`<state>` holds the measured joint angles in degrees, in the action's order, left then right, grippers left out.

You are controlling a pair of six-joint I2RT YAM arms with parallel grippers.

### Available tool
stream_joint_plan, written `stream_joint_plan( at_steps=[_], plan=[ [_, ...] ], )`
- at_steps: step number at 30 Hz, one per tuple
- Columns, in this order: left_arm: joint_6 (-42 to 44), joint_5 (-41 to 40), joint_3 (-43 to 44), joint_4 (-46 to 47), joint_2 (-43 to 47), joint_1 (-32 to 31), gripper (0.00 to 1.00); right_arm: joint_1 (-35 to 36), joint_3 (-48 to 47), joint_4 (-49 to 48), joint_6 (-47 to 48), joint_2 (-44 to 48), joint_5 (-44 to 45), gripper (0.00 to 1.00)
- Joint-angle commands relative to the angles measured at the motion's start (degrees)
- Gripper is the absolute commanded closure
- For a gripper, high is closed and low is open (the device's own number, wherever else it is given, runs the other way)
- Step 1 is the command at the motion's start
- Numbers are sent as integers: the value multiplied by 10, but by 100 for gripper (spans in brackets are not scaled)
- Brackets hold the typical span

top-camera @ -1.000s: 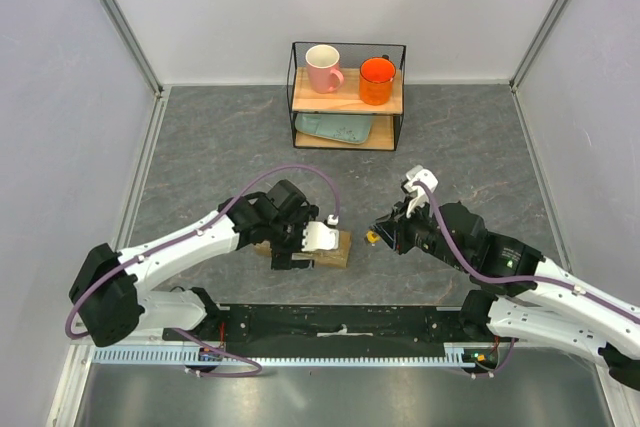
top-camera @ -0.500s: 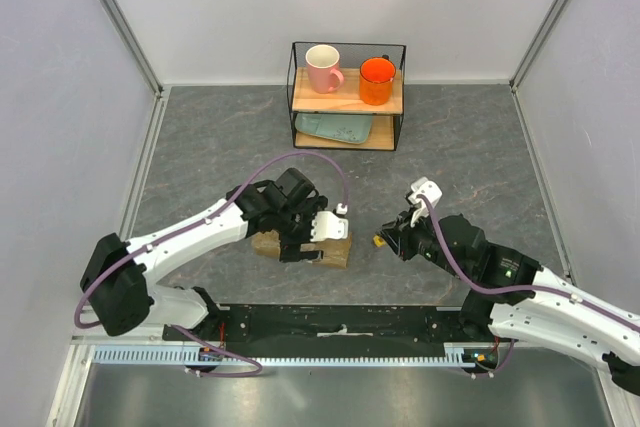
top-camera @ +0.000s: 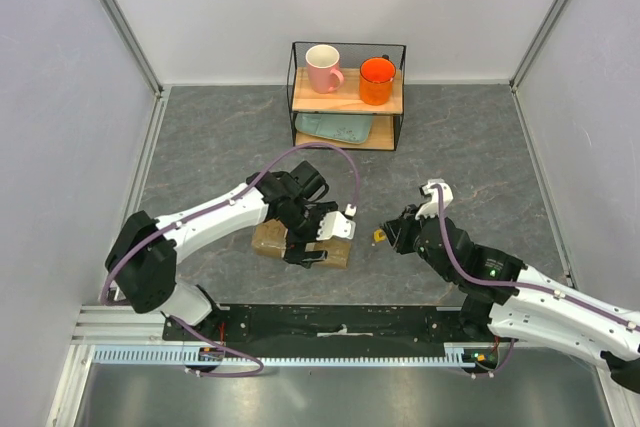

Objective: Unpack the express box
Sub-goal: Adjust the express box at the center of the board.

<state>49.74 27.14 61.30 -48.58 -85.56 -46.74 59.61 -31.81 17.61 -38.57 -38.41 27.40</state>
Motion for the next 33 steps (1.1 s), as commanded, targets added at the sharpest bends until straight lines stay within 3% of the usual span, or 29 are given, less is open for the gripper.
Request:
stream_joint_plan(
  at_steps=[1,8,15,21,33],
  plan=[
    [41,34,20,-20,-35,0,1,1,4,-39,-47,19,23,100],
    [49,-27,13,12,-58,1,1,1,10,-52,-29,29,-1,100],
    [34,-14,62,-13,19,2,1,1,21,-51,-16,53,-17,100],
    [28,-46,52,0,18,15,1,1,20,-51,-6,56,-16,100],
    [-6,5,83,-16,-51,76,1,1,19,-38,3,78,-13,100]
  ],
)
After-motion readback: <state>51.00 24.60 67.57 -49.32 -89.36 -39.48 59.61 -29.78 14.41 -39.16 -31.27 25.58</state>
